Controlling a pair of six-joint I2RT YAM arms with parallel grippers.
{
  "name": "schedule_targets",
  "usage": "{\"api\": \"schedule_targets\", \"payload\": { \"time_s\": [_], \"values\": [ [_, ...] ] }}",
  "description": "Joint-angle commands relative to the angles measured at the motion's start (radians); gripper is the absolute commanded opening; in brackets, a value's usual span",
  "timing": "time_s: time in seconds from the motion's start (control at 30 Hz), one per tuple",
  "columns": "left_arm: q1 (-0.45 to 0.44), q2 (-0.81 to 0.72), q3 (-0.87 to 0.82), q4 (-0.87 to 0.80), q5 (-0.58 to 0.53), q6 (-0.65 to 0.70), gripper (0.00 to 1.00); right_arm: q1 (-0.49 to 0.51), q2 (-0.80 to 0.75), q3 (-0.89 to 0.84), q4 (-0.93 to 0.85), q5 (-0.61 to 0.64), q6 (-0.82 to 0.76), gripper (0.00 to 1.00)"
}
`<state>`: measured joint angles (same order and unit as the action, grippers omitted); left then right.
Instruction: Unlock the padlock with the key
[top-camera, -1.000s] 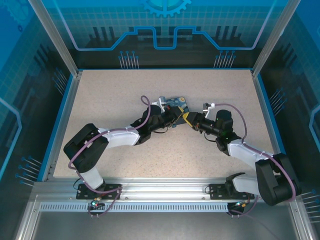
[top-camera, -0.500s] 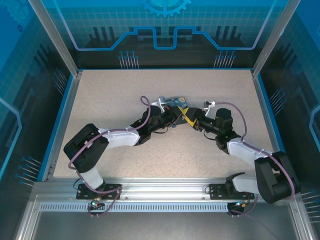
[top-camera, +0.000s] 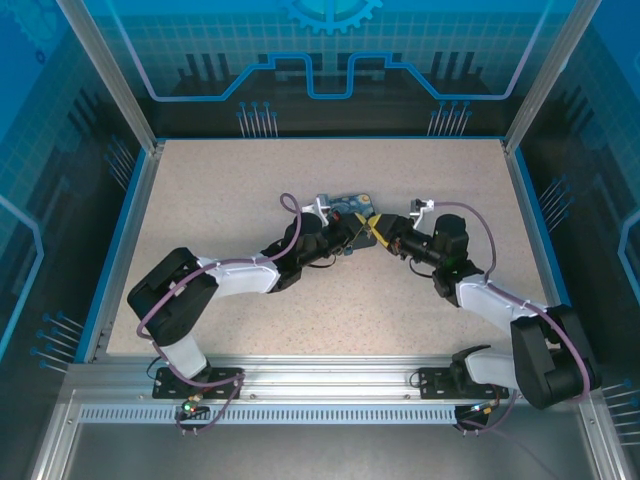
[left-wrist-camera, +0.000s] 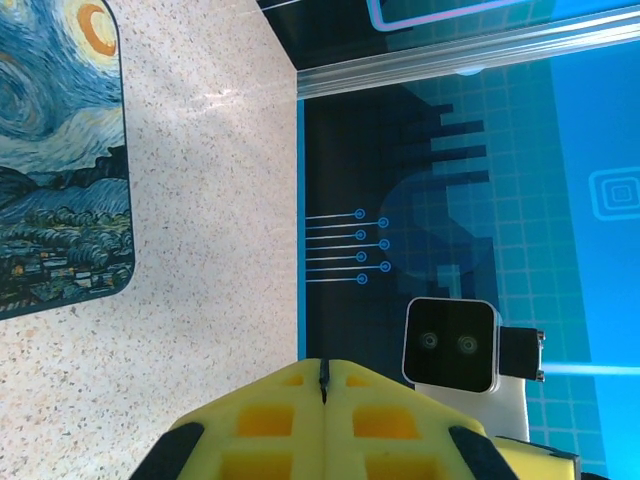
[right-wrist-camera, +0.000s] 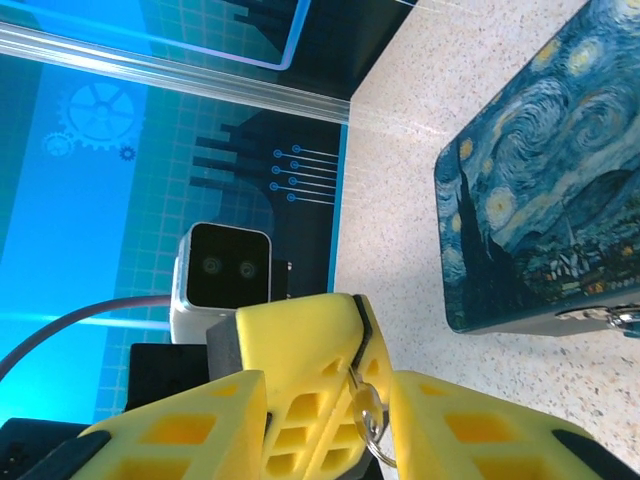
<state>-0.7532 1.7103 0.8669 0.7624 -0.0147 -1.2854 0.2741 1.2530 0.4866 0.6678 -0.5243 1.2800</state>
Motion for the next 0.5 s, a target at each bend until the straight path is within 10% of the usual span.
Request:
{"api": "schedule_targets", "payload": {
  "time_s": [0.0, 0.47],
  "values": [
    [-0.009, -0.012, -0.005, 0.059, -0.029, -0.018, 0.0, 0.004, 0.023, 0.031, 0.037, 0.005, 0.011, 0.37],
    [-0.01, -0.003, -0.008, 0.096, -0.065, -0.037, 0.0, 0.033, 0.058, 0.029, 0.076, 0.009, 0.025, 0.26]
  ]
}}
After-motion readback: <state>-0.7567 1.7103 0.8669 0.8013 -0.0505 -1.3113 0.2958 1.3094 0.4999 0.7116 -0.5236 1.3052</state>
